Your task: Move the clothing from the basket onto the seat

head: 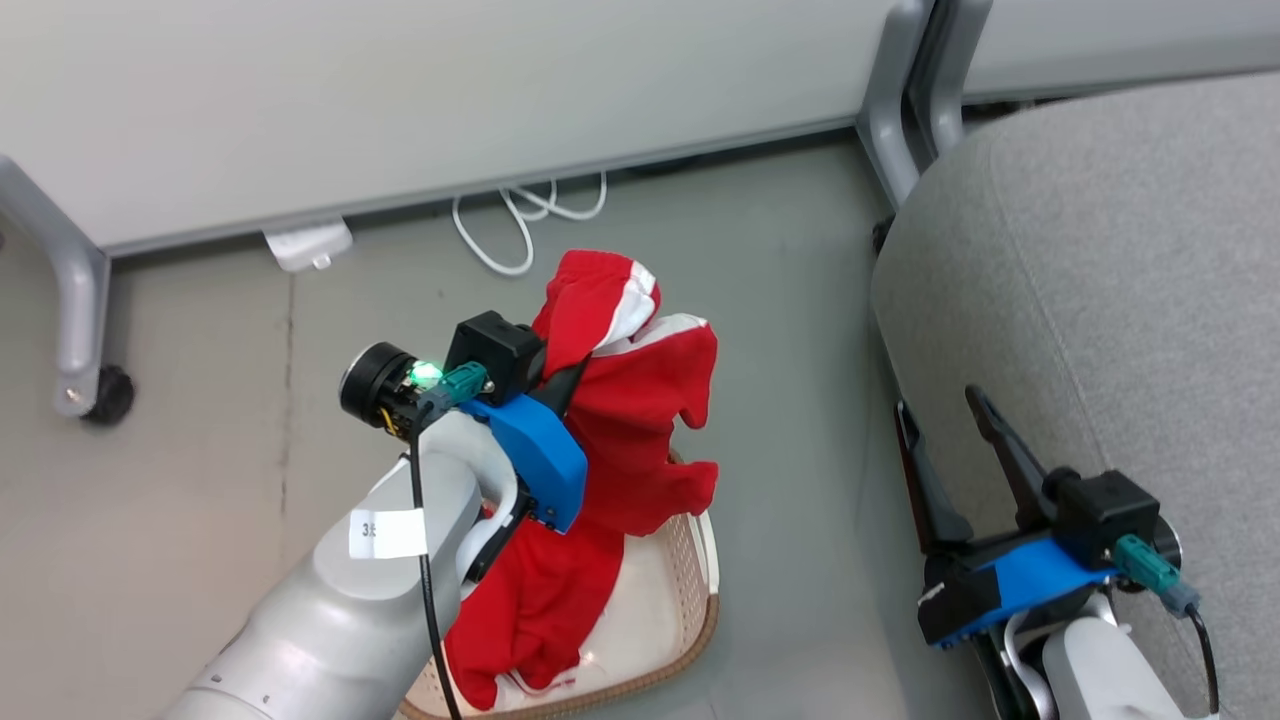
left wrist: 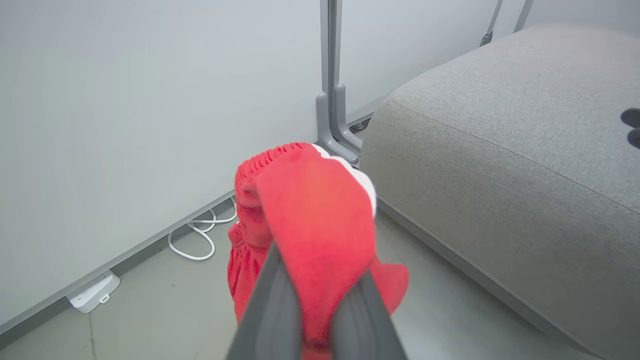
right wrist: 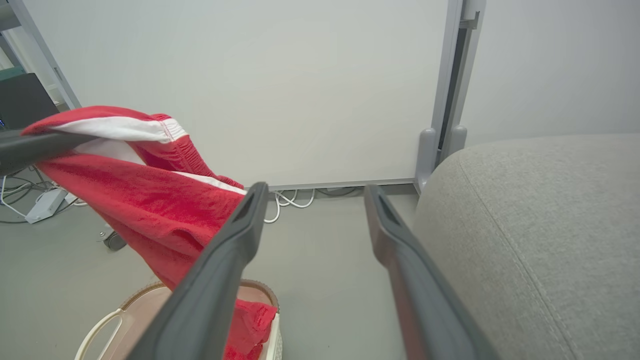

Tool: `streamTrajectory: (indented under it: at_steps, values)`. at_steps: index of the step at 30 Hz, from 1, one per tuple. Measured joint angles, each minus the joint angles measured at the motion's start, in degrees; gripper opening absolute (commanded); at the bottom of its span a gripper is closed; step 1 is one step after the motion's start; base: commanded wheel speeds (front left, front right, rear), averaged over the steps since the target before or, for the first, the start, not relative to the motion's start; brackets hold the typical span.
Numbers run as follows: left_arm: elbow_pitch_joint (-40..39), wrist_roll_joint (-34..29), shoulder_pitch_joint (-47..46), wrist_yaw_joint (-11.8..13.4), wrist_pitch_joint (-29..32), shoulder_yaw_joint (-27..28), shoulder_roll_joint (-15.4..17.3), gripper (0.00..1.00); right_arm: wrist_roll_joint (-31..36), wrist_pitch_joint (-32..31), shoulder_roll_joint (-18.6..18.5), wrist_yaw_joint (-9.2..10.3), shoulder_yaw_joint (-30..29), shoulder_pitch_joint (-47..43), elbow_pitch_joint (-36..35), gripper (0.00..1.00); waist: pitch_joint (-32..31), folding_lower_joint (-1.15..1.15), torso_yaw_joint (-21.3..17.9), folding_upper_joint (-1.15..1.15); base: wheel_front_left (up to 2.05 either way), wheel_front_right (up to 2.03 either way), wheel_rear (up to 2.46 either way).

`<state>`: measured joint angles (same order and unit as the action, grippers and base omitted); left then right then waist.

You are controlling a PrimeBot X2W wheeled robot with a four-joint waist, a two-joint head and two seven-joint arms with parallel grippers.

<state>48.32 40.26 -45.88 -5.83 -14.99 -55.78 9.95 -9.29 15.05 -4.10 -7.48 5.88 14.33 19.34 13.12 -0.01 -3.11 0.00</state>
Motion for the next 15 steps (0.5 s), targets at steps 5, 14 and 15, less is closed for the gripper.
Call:
streamTrajectory:
  at_steps: [5,14,15]
  values:
    - [-2.76,-2.25,0.69,0.23,0.00,1.41,-0.51,0.00,0.00,0.00,-0.13,0.00,-0.11,-2.69,0.52,1.00,-4.62,0.00,0.54,0.00,0.00,0.00,0.00]
    - [-6.16,-4.53,0.44,0.42,0.00,3.01,-1.86,0.00,0.09,0.00,-0.20,0.00,-0.71,-6.93,1.26,1.00,-11.54,0.00,1.30,0.00,0.00,0.00,0.00]
    - [-6.36,-4.59,0.27,0.42,0.00,2.99,-2.02,0.00,0.09,0.00,-0.22,0.00,-0.76,-7.30,1.25,1.00,-12.10,0.00,1.44,0.00,0.00,0.00,0.00]
